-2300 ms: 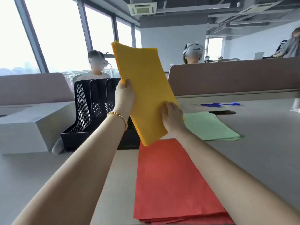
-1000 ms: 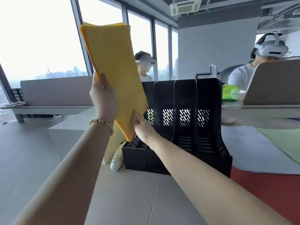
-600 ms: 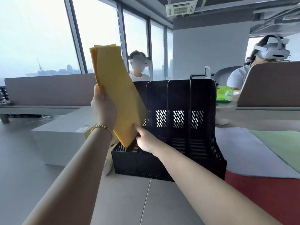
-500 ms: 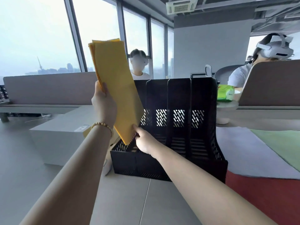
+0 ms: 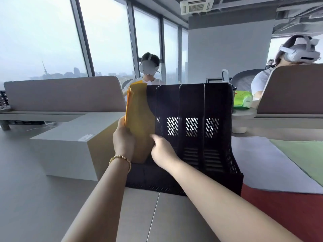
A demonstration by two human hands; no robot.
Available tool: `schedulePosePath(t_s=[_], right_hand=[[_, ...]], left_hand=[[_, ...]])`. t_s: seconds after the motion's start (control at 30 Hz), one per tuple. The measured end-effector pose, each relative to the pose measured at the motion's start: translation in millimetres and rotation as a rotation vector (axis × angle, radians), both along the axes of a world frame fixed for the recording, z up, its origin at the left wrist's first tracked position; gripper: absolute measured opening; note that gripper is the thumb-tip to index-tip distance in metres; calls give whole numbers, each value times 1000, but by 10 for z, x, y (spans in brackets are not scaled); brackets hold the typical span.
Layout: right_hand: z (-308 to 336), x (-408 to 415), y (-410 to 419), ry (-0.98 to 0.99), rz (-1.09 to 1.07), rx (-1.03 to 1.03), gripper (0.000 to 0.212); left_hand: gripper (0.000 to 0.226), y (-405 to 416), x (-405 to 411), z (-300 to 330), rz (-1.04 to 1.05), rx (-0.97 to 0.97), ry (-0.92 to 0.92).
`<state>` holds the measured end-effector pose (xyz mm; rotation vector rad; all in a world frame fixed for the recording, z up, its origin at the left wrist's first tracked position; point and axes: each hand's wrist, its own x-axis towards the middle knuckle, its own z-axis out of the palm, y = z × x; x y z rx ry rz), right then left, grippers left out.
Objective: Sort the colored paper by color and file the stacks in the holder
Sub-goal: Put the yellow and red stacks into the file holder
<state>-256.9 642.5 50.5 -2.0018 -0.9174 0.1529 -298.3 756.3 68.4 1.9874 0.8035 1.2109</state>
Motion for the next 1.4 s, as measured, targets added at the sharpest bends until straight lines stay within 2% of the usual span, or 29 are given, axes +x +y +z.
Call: schedulePosePath(t_s=[0.07, 0.17, 0.27, 0.43, 0.7, 0.87, 0.97, 1.07, 1.13, 1.23, 1.4], right_hand=[[-6, -17, -69, -132, 11, -67, 59], [8, -6, -211, -230, -25, -123, 58], [38, -2, -423, -288, -72, -173, 55], [43, -103, -893, -323, -166, -219, 54], [-90, -395, -2082, -281, -337, -216, 54], [-367, -490, -2834, -268, -524, -76, 52], [-488, -486, -3254, -221, -659, -75, 48], [-596, -460, -3623, -95, -777, -208, 41], [-653, -454, -3829, -25, -837, -321, 37], [-724, -403, -4039, 84, -881, -388, 39], [-616, -269, -4197, 282, -871, -205, 38]], left_hand=[[51, -12, -50, 7, 43, 14, 34], [55, -77, -83, -7, 76, -55, 35], [68, -218, -111, -21, 114, -112, 27], [81, -764, -237, -47, 147, -26, 27], [47, -2064, -436, -223, -109, 148, 4], [44, -2806, -543, -450, -263, 88, -33], [37, -3112, -564, -631, -338, 9, 105], [28, -3318, -556, -836, -359, -72, 360], [32, -3376, -552, -938, -338, -72, 524], [46, -3385, -534, -1063, -337, 63, 667], [55, -3412, -504, -1209, -376, 291, 777]])
